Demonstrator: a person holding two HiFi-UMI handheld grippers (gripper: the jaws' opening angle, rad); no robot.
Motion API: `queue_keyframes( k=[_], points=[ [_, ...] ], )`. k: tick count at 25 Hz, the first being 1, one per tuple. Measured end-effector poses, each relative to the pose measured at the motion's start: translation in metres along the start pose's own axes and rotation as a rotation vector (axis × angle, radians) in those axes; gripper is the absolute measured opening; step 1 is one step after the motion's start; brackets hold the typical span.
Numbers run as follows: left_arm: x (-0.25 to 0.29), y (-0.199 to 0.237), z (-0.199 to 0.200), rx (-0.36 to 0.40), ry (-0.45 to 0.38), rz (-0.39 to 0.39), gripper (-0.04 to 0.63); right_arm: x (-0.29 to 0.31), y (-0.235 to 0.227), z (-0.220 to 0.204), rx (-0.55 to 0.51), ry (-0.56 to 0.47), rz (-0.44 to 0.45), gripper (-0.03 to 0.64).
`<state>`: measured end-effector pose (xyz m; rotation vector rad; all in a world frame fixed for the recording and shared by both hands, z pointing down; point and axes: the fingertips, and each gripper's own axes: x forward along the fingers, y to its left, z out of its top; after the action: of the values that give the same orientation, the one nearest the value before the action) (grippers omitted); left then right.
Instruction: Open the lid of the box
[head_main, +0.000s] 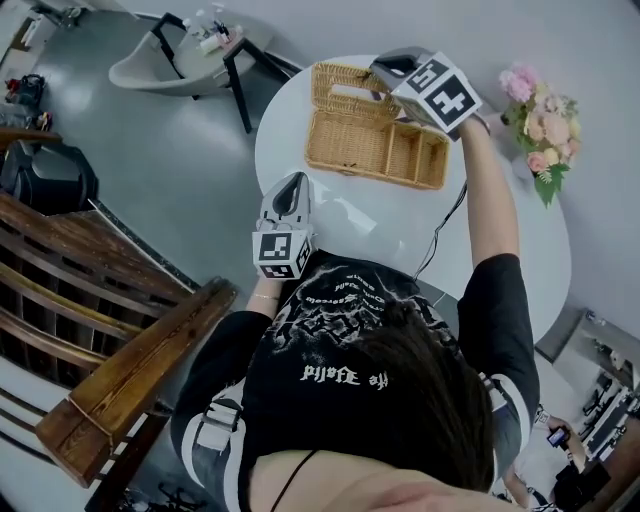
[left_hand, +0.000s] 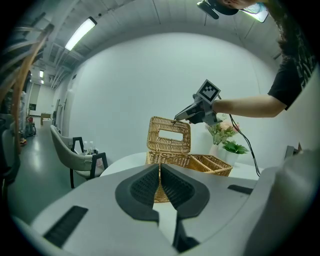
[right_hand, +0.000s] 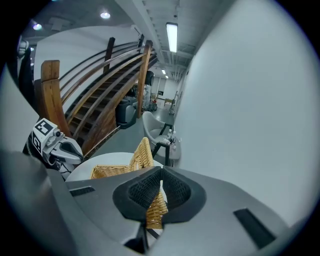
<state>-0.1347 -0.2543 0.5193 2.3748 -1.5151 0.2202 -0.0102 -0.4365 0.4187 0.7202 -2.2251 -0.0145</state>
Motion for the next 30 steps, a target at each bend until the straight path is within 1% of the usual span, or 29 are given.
queue_keyframes(
  k=[6,11,20,25,30],
  points=[
    [0.012,0.003,0.009,-0.006,-0.010,0.000,0.028,0.013,-0.015,-0.004,0.045,0.005,0.061,0.035],
    [0.018,0.007,0.014,-0.005,-0.004,0.007,0.028,0.025,-0.030,-0.011,0.065,0.031,0.078,0.035],
    [0.033,0.016,0.022,0.001,-0.001,0.019,0.028,0.045,-0.047,-0.022,0.115,0.041,0.140,0.035],
    [0.039,0.022,0.024,-0.003,0.011,0.027,0.028,0.060,-0.056,-0.031,0.151,0.063,0.173,0.035],
    [0.043,0.026,0.018,-0.012,0.026,0.040,0.028,0.073,-0.063,-0.041,0.191,0.070,0.181,0.035]
  ],
)
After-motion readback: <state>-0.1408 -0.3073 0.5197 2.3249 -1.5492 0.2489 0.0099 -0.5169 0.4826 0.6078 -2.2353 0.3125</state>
